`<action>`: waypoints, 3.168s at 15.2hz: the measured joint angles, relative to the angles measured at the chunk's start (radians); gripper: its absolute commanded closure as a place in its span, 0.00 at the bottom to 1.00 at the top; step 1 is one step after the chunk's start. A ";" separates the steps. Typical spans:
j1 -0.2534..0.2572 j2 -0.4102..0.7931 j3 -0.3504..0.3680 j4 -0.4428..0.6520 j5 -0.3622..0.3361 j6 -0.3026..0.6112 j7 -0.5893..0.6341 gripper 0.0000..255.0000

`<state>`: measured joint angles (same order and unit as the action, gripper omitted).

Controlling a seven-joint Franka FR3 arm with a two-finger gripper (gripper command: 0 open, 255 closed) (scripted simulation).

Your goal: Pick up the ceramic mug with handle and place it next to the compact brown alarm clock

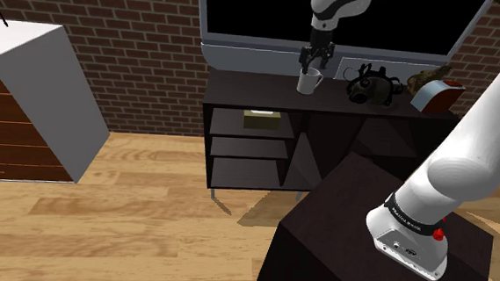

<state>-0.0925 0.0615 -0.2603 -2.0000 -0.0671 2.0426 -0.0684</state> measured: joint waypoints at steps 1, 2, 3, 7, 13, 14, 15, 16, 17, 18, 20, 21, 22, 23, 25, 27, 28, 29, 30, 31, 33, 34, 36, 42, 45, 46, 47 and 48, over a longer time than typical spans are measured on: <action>-0.007 0.037 -0.004 0.033 0.013 0.006 -0.012 0.00; -0.012 0.075 -0.007 0.063 0.026 0.016 -0.020 0.00; -0.020 0.109 -0.009 0.097 0.038 0.016 -0.031 0.00; -0.052 0.253 -0.012 0.235 0.089 0.028 -0.064 0.00; -0.066 0.308 -0.010 0.232 0.107 0.086 -0.079 0.00; -0.067 0.315 -0.009 0.224 0.109 0.101 -0.081 0.00; -0.067 0.319 -0.008 0.220 0.110 0.109 -0.081 0.00; -0.068 0.322 -0.008 0.218 0.111 0.113 -0.082 0.00; -0.069 0.323 -0.008 0.217 0.111 0.115 -0.083 0.00; -0.069 0.323 -0.008 0.217 0.111 0.116 -0.083 0.00; -0.069 0.323 -0.008 0.217 0.112 0.116 -0.083 0.00; -0.069 0.323 -0.008 0.217 0.112 0.116 -0.083 0.00; -0.069 0.323 -0.008 0.217 0.112 0.116 -0.083 1.00; -0.069 0.323 -0.008 0.217 0.112 0.116 -0.083 1.00; -0.069 0.323 -0.008 0.217 0.112 0.116 -0.083 1.00; -0.069 0.324 -0.008 0.217 0.112 0.116 -0.083 1.00; -0.069 0.324 -0.008 0.217 0.112 0.116 -0.083 1.00; -0.069 0.324 -0.008 0.217 0.112 0.116 -0.083 1.00; -0.069 0.324 -0.008 0.217 0.112 0.116 -0.083 1.00; -0.069 0.324 -0.008 0.217 0.112 0.116 -0.083 1.00; -0.069 0.321 -0.008 0.220 0.111 0.111 -0.083 1.00; -0.068 0.316 -0.009 0.222 0.110 0.104 -0.083 1.00; -0.068 0.307 -0.011 0.235 0.107 0.082 -0.083 1.00; -0.063 0.274 -0.014 0.271 0.097 0.014 -0.077 1.00; -0.063 0.262 -0.016 0.294 0.094 -0.020 -0.077 1.00; -0.063 0.256 -0.017 0.300 0.092 -0.032 -0.077 1.00; -0.064 0.252 -0.018 0.309 0.091 -0.044 -0.078 1.00; -0.064 0.249 -0.018 0.319 0.091 -0.057 -0.078 1.00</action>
<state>-0.1562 0.3109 -0.2781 -1.6809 0.0235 1.9853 -0.1465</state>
